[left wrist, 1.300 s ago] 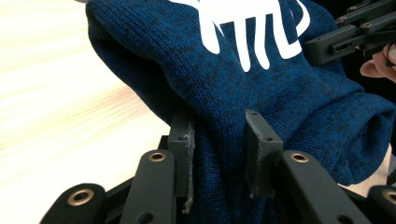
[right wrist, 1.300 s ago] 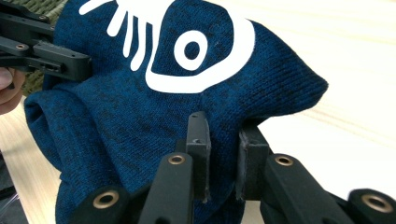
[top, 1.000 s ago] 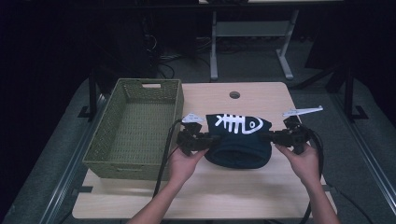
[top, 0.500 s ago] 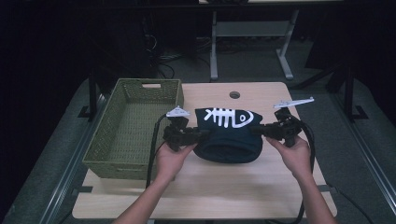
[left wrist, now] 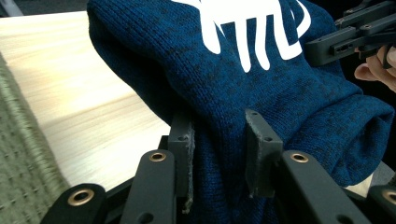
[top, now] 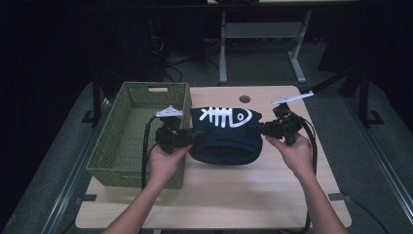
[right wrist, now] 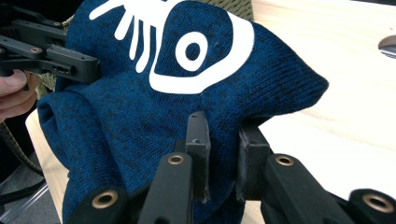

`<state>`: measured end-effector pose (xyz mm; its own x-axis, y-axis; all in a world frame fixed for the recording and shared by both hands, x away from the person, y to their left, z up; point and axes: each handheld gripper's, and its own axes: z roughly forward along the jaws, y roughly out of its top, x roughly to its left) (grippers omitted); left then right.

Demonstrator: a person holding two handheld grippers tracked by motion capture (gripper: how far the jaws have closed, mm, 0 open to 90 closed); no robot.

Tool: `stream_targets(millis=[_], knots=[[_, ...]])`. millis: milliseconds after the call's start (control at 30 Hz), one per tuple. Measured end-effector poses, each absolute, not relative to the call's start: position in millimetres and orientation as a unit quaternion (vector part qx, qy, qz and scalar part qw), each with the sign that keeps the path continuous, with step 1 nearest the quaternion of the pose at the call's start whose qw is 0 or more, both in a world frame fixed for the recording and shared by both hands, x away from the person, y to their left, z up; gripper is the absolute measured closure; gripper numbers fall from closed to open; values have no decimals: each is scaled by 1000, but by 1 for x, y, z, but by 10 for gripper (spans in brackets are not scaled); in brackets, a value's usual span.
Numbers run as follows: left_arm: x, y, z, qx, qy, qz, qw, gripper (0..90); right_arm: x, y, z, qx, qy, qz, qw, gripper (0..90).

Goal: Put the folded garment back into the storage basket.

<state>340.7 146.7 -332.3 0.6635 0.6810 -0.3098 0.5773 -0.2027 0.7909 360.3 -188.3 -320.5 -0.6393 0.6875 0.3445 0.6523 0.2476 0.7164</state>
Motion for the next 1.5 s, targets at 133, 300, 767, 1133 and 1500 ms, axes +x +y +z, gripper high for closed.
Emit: stream_targets(millis=[133,300,767,1133,1500], knots=[[341,157,-328,769,412,56,486,680,364,-180,-316,420,788,450,14,780],[341,168,-321,767,415,65,486,680,368,-168,-310,413,787,459,10,780],[342,203,-310,762,426,74,482,680,379,-134,-302,399,789,467,2,780],[344,225,-306,756,439,81,479,679,387,-108,-297,390,791,470,-6,778],[344,246,-301,759,444,87,469,679,393,-89,-297,382,792,476,-15,777]])
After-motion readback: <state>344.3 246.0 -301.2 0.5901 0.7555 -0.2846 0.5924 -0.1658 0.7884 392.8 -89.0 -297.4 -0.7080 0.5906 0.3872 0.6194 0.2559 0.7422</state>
